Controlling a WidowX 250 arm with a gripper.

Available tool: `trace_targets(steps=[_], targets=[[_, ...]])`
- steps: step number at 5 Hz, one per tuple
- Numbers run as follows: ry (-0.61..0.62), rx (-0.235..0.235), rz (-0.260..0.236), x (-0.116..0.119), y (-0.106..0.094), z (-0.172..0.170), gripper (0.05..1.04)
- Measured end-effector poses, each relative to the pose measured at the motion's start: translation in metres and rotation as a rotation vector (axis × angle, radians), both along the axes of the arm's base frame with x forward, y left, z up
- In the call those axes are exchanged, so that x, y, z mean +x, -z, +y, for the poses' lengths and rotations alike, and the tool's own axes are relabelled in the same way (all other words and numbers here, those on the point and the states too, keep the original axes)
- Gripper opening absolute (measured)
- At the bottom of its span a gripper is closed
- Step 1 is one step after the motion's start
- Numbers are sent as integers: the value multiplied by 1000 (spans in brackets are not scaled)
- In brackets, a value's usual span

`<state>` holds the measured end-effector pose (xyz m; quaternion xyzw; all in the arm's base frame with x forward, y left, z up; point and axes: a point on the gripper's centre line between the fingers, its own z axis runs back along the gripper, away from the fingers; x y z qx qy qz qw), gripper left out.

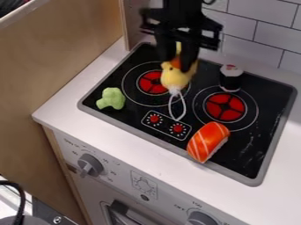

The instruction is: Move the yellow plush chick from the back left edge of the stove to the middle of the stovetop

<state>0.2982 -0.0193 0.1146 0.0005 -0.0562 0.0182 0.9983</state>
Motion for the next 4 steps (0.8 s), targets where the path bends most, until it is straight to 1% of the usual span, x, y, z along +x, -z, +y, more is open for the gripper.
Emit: trace_targets(steps=[2, 3, 4], targets=[[8, 74, 1, 6, 44, 7, 340], [4, 78, -7, 9, 54, 15, 340], [-4, 48, 7, 9, 58, 19, 405]])
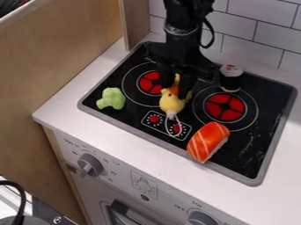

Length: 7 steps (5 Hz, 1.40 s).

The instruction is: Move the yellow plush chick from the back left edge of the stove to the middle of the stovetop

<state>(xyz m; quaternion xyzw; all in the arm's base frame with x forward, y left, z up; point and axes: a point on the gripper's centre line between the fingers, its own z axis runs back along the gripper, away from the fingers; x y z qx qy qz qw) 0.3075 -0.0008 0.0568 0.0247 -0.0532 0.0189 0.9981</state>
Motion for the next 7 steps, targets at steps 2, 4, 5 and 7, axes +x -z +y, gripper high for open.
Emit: trace_targets(steps=[2, 4, 5, 7], targets=[[13, -46, 43, -5, 4, 9, 974], [3, -95, 51, -9, -22, 14, 997], [7, -130, 62, -11, -34, 16, 997], [22, -136, 63, -7, -67, 20, 997]])
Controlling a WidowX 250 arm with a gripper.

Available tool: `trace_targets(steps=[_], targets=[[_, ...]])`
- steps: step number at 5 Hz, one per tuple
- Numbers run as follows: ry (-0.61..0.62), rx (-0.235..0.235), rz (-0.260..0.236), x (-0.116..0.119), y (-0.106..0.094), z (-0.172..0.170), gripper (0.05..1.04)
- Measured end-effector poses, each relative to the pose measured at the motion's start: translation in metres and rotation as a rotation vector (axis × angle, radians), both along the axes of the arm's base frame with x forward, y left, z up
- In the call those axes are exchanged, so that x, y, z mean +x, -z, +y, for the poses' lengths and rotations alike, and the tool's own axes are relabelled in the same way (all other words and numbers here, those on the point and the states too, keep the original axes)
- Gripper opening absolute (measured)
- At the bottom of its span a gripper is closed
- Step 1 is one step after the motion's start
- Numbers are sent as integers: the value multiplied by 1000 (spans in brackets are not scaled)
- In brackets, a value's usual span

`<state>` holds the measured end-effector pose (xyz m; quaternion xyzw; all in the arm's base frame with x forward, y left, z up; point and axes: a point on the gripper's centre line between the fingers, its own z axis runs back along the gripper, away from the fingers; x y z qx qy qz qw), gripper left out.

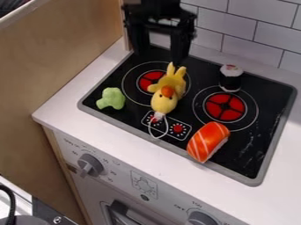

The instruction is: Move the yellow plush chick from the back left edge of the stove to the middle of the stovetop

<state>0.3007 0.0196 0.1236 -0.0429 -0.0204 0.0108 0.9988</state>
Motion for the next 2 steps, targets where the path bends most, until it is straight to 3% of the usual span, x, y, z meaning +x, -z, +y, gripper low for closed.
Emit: trace_targets(steps=[1, 2], targets=[[15, -3, -12, 0, -24, 5, 997], [29, 3, -10, 1, -30, 7, 997]])
